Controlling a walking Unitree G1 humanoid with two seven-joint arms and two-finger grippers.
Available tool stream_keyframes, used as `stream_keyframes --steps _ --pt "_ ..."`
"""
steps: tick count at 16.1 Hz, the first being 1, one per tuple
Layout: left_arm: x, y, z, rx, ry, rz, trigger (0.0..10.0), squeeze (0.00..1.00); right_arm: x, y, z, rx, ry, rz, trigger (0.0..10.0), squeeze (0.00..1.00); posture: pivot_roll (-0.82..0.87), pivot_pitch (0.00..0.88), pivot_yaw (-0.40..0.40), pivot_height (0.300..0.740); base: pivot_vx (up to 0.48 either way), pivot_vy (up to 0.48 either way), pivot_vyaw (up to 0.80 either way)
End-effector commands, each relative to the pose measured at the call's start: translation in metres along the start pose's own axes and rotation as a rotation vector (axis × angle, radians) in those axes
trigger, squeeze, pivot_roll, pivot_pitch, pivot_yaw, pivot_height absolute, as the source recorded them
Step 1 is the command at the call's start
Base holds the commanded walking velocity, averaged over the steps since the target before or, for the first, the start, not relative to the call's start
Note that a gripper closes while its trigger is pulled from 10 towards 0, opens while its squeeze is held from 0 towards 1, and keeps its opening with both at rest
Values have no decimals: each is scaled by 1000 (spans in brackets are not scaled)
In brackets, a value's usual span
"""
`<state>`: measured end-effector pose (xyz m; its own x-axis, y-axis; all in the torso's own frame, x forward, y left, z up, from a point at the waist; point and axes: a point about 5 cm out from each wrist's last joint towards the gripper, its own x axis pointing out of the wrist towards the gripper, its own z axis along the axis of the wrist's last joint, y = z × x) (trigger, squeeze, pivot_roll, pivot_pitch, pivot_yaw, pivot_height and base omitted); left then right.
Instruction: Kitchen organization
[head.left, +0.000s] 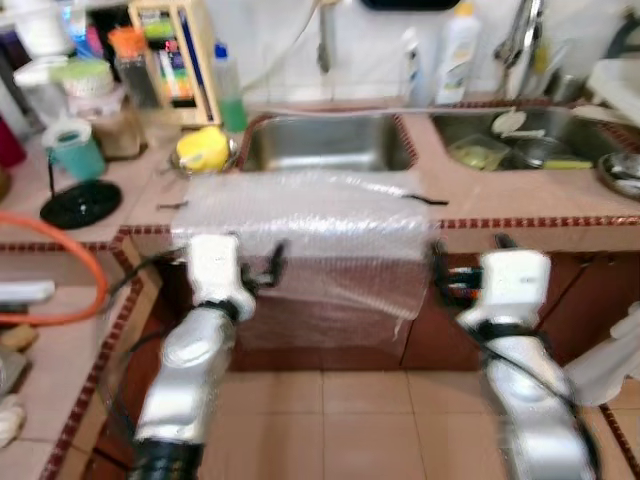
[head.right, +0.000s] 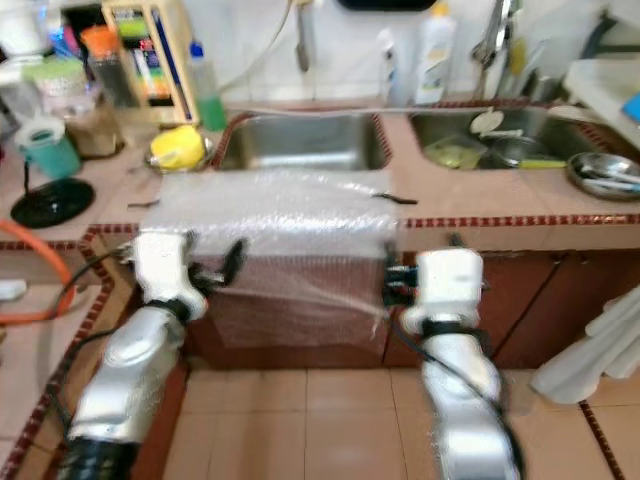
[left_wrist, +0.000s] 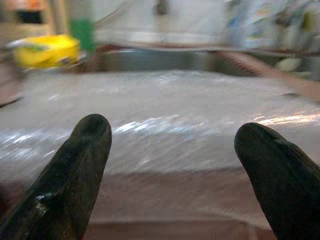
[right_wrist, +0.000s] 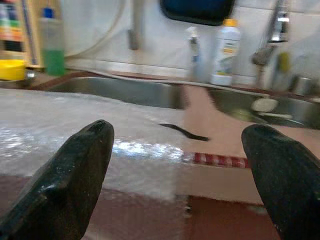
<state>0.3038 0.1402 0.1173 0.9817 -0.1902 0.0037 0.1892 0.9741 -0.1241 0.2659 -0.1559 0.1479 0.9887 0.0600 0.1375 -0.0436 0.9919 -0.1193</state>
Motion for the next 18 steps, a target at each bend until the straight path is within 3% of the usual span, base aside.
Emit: stream_keyframes --steps 1,7,11,14,16,18 --pt "2 -3 4 -19 -16 -2 10000 0 1 -6 4 -17 -12 -13 10000 0 -5 0 79 740 0 0 0" --pt "5 -2 13 18 -47 14 10000 0 2 -2 6 -9 -30 -9 10000 0 1 0 85 740 0 0 569" --pt "8 -2 14 40 -53 12 10000 0 4 -6 5 -12 -26 -26 10000 0 5 0 75 740 0 0 0" --pt "18 -7 19 76 -80 -24 10000 0 7 -10 8 -43 -21 -16 10000 0 -4 0 -8 740 0 0 0" --pt "22 -3 21 51 -81 10 10000 0 9 -11 11 -65 -31 16 10000 0 -10 0 16 740 0 0 0" --pt "14 -1 10 26 -42 29 10000 0 12 -14 10 -58 -37 -14 10000 0 -13 0 42 740 0 0 0"
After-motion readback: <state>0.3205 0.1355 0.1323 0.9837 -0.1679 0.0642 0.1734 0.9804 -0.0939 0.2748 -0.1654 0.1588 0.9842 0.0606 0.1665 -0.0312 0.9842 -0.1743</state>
